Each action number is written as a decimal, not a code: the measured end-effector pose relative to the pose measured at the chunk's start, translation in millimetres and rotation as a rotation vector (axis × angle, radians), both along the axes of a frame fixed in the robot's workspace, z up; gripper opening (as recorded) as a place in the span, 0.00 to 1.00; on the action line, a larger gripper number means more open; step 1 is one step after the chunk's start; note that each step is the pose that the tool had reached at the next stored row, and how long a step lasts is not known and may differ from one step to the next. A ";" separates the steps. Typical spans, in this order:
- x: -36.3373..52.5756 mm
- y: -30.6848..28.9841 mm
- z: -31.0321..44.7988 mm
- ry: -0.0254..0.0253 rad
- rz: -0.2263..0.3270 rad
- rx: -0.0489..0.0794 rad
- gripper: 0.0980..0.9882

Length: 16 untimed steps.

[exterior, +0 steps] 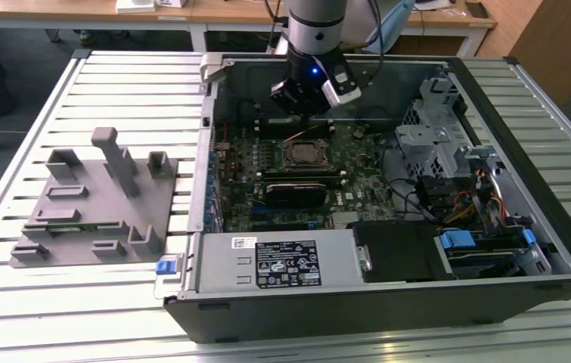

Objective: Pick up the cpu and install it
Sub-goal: 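Install the first cpu locking lever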

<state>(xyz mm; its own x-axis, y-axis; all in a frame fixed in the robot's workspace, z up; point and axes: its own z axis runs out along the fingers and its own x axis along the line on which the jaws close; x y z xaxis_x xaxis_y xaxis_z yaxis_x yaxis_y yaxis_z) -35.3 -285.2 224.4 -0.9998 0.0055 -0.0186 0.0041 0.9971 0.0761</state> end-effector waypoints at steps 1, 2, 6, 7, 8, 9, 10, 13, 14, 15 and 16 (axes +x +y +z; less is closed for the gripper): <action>0.8 0.4 -0.2 0.0000 0.000 0.000 0.01; 1.5 0.7 -0.5 -0.0001 0.000 0.000 0.01; 4.6 2.3 -1.7 0.0000 0.000 0.000 0.01; 5.4 2.6 -2.1 0.0000 0.000 0.000 0.01; 6.2 2.9 -2.5 -0.0001 0.000 0.000 0.01; 7.0 3.1 -3.0 -0.0001 0.000 0.000 0.01; 7.7 3.1 -3.4 -0.0001 0.000 0.000 0.01; 9.4 3.1 -4.7 0.0000 0.000 0.000 0.01; 9.9 3.1 -5.2 0.0000 0.000 0.000 0.01; 10.5 3.1 -5.6 0.0000 0.000 0.000 0.01; 11.0 3.1 -6.2 0.0000 0.000 0.000 0.01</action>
<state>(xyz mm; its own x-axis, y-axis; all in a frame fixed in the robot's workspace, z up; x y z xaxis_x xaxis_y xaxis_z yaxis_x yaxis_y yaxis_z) -24.4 -282.1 218.2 -0.9998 0.0055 -0.0186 0.0041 0.9971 0.0760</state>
